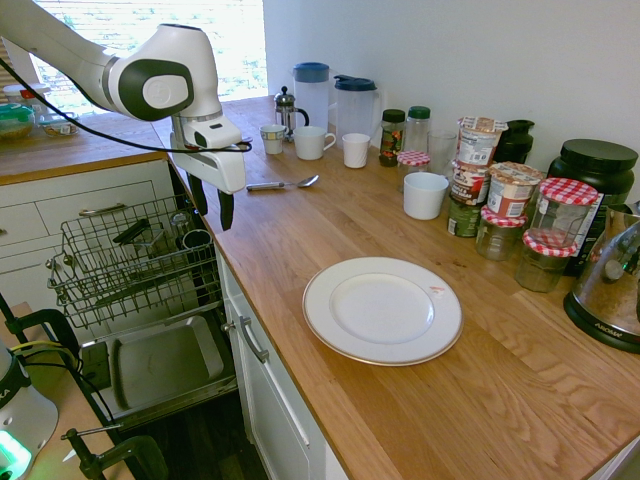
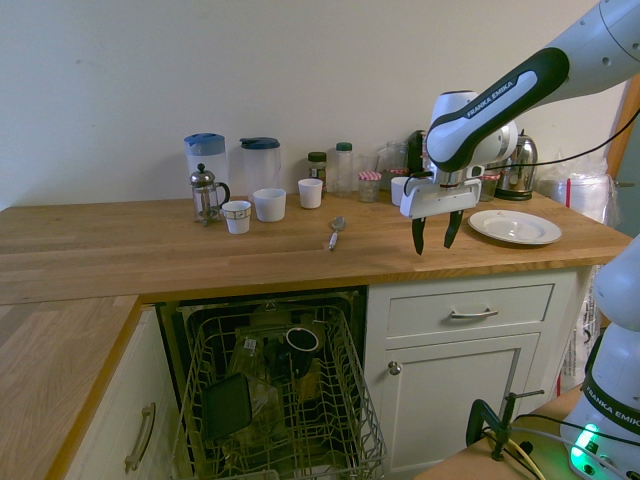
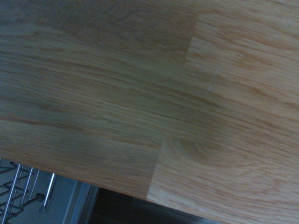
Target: Put the spoon in the dishwasher
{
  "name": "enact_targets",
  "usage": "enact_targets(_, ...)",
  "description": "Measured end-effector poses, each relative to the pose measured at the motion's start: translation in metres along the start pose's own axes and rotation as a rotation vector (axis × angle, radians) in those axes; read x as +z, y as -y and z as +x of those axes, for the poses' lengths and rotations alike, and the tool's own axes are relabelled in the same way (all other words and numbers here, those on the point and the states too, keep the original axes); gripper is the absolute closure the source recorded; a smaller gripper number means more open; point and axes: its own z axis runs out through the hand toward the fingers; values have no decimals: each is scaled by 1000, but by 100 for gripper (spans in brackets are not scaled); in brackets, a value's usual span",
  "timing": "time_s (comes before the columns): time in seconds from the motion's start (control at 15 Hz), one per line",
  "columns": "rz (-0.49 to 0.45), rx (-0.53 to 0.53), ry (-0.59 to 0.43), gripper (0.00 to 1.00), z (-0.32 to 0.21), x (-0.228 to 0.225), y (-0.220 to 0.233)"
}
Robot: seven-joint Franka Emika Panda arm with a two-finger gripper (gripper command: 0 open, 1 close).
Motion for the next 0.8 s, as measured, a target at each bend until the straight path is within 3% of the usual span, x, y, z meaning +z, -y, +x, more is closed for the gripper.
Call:
enact_targets(0.33,31,47,6,0,10,4,12)
enact_targets(0.8,125,241,-14,0,34,-19,114)
